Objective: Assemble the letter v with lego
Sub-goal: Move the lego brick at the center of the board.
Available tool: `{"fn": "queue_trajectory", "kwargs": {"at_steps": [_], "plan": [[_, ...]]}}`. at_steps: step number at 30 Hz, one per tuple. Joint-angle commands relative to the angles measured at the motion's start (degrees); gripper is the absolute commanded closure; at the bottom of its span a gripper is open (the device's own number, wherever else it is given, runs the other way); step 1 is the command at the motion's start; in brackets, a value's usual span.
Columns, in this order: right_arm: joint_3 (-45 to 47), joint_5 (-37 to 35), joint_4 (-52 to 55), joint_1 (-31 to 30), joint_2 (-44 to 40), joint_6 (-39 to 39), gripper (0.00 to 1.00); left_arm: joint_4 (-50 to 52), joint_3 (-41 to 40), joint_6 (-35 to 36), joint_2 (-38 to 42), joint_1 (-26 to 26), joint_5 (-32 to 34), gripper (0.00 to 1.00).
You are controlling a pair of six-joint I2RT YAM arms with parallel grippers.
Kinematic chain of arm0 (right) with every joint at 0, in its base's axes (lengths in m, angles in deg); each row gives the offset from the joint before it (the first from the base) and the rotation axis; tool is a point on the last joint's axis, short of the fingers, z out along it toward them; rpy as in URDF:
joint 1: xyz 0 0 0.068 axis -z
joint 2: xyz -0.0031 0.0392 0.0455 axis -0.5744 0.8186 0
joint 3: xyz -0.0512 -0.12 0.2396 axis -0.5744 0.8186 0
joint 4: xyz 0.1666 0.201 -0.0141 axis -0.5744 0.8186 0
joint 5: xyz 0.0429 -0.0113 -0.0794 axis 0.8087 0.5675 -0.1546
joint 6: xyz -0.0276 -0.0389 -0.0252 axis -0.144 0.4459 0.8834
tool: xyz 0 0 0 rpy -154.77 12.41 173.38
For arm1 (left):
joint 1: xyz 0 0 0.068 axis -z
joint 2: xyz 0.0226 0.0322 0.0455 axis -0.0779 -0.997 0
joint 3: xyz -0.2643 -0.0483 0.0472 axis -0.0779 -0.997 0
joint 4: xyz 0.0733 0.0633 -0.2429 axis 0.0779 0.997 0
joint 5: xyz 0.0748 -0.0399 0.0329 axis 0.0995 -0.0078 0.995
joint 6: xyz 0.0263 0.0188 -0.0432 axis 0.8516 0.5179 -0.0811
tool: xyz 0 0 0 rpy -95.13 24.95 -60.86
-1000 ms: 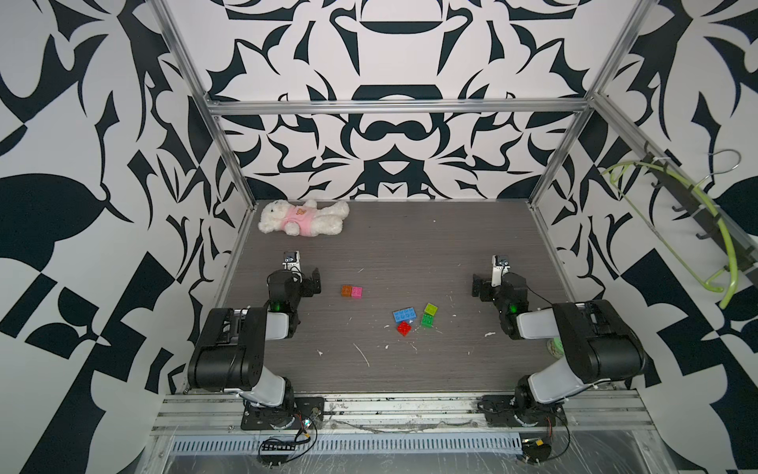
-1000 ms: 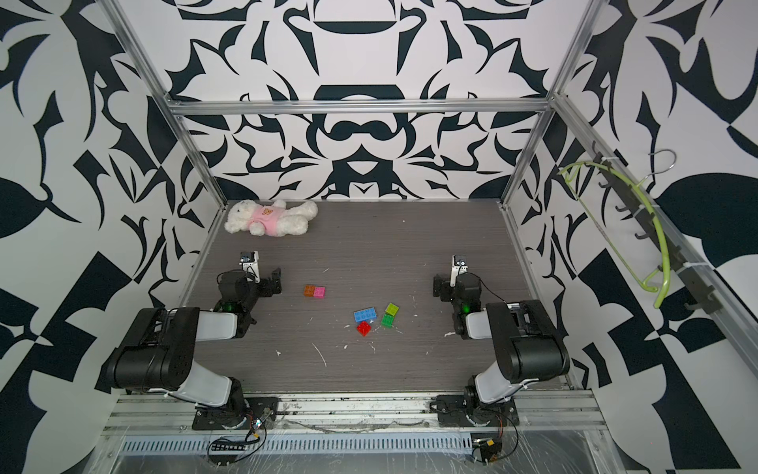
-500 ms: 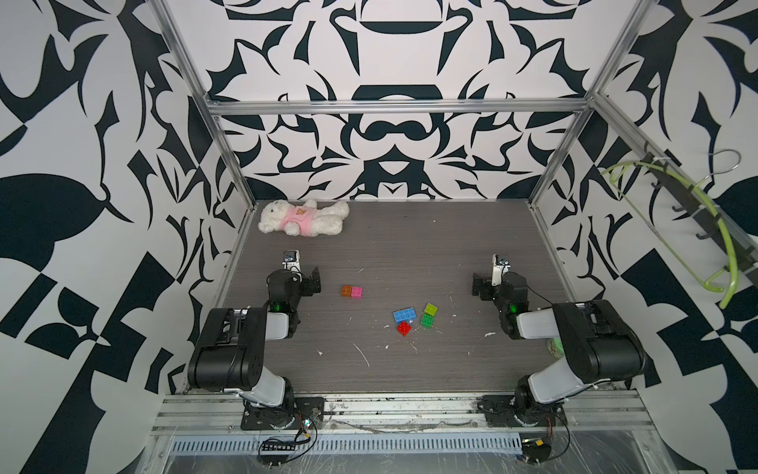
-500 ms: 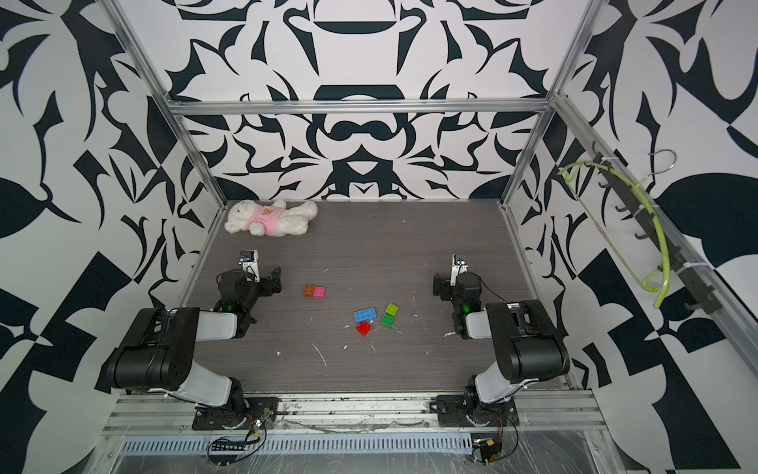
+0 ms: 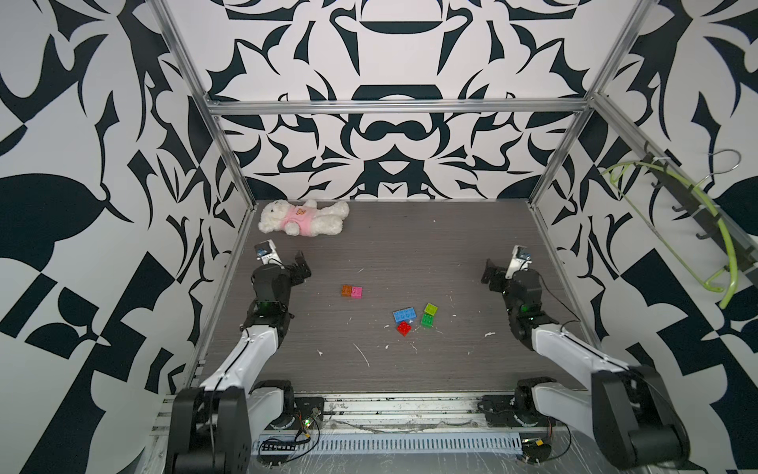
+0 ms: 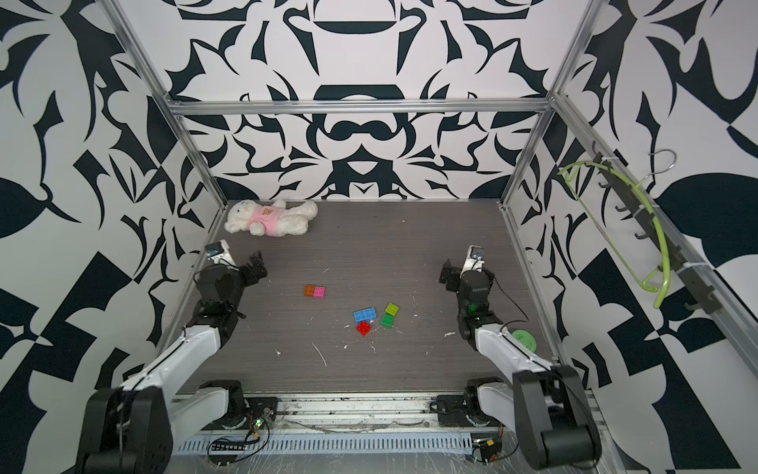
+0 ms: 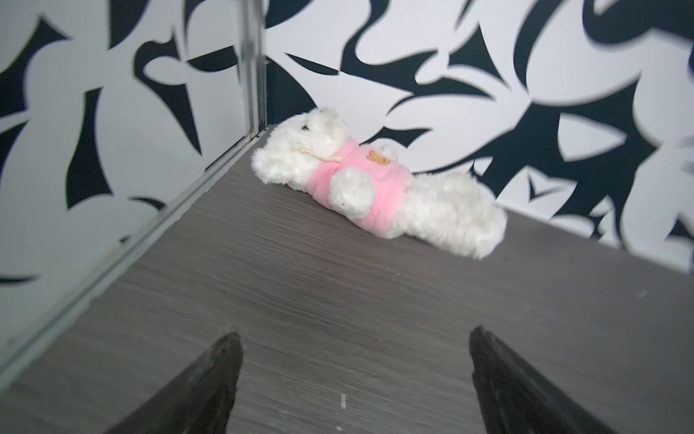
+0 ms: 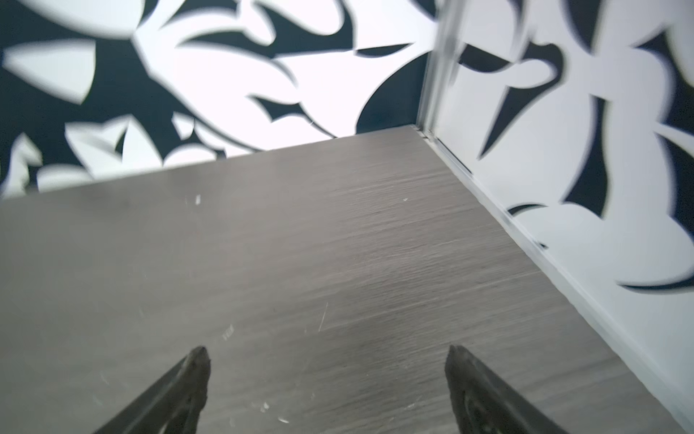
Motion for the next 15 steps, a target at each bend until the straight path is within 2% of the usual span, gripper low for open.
{"fn": "queue_trajectory", "kwargs": {"at_steps": [1, 2, 4, 5, 8, 10, 12, 15], "plan": [[-10.5, 6.0, 23.0, 0.4, 0.1, -13.6, 0.02, 21.0, 6.6, -10.9, -0.7, 0.0, -8.9, 0.01], [-9.7, 15.1, 20.7, 0.4, 0.6, -12.3, 0.03, 22.2, 7.9, -11.9, -1.9, 0.0, -12.6, 0.01], [-8.0, 24.9, 16.9, -1.8, 1.0, -13.9, 0.04, 23.8, 9.5, -12.5, -4.2, 0.5, -18.2, 0.01], [-8.8, 26.7, 17.8, -5.0, 1.5, -12.7, 0.04, 25.3, 10.1, -12.5, -5.0, 1.5, -19.3, 0.01], [-14.5, 15.6, 28.1, -20.7, 3.8, -7.5, 0.03, 30.7, 11.7, -9.8, -6.4, 7.0, -16.3, 0.01], [-17.7, 10.3, 32.5, -28.2, 7.3, -7.1, 0.05, 34.3, 13.3, -9.5, -8.6, 10.2, -13.0, 0.01], [-20.6, 10.4, 35.3, -33.8, 11.9, -6.9, 0.09, 34.0, 13.7, -9.0, -11.4, 11.3, -16.5, 0.01], [-25.8, 6.5, 40.1, -41.6, 20.0, -7.0, 0.17, 33.8, 14.3, -9.5, -16.0, 11.8, -19.6, 0.01]]}}
